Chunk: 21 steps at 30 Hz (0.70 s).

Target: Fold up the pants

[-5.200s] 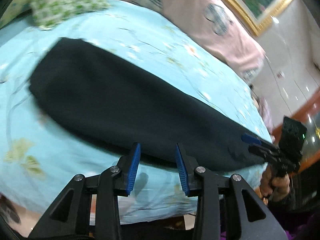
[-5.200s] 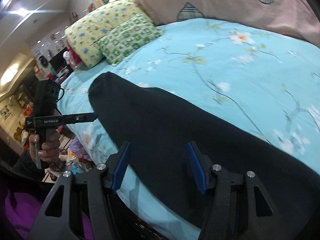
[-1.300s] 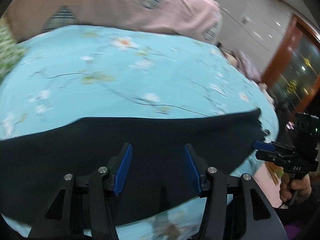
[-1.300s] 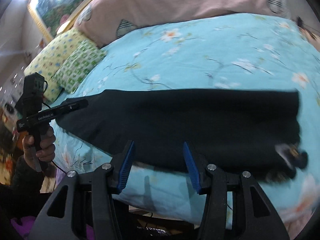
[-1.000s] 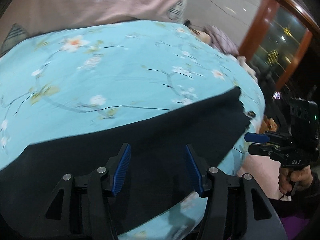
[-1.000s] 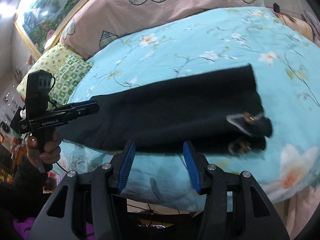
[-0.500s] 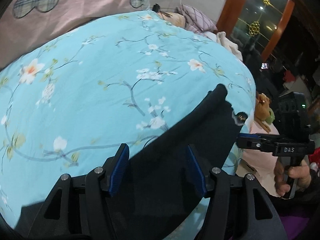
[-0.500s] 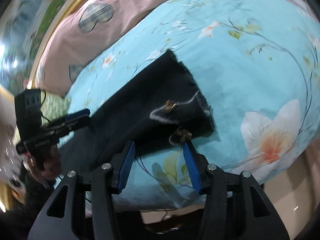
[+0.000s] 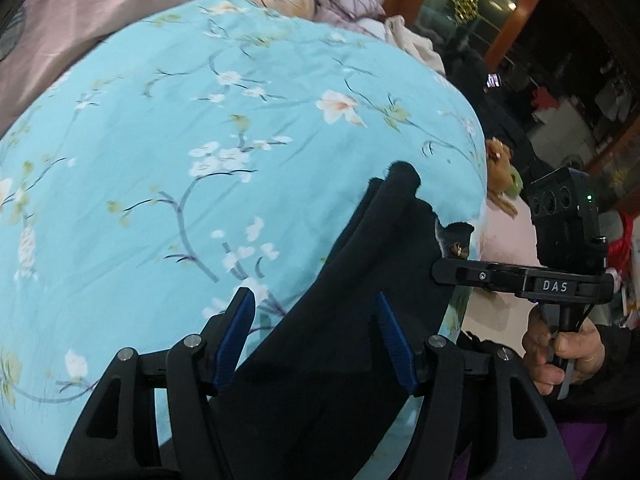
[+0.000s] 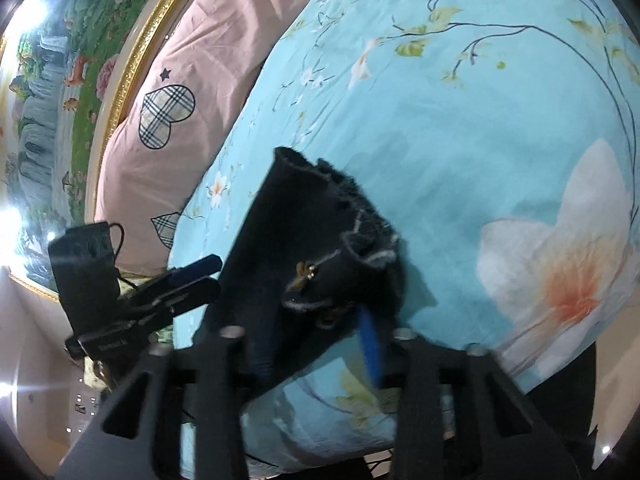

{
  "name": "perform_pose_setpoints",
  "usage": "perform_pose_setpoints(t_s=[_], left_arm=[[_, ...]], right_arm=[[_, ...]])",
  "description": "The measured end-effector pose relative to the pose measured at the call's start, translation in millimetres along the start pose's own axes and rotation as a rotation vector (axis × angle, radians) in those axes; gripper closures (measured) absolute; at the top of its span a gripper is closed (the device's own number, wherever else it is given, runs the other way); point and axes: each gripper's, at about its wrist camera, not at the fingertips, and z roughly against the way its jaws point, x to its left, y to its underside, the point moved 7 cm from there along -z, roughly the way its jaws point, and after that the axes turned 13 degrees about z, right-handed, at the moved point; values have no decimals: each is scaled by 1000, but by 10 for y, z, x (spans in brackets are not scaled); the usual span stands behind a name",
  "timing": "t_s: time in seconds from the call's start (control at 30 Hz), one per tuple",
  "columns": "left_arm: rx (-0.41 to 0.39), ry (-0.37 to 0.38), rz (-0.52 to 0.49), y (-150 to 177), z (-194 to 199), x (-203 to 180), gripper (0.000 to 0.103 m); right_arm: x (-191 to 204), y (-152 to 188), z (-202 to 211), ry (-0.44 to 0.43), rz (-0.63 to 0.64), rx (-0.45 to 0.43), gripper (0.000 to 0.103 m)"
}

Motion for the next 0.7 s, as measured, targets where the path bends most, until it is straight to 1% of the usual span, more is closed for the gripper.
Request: perform_pose_setpoints(t_s=[0.03,0.1,0.17,0.3,0.37,0.4,0.47,0.5,0.6,0.63,0.7], left_arm=[[24,13,-15,-9,-61,-35,40],[54,29,-30,-14,-145,-74,40],[93,37,-51,-40,-258,-134,40],[158,91,-80,-97,-451,-261,40],[206,124,-88,-117,-582,-310,40],[218,129,-91,-128,-616,-324,40],[241,171,-100,-162,-664,-328,39],[245,188,-93,-181,-660,-315,39],[279,294,4,-265,-641,-187,41],[283,310,20,-266,-640,-161,43],[279,308,-1,-233,-641,-161,45]], right_arm=[[-23,8,22,2,13,-3,86],[-46,37,39,-5,38,8,89],[-83,93,80,-15,58,16,89],[-120,163,149,-63,72,10,90],[-99,160,150,-61,102,10,90],[-85,156,152,-59,118,10,90],[-58,155,163,-55,147,9,90],[-48,148,172,-51,170,7,90],[-57,149,179,-63,194,5,90],[-64,154,174,-66,196,5,90],[-92,169,173,-79,196,4,90]])
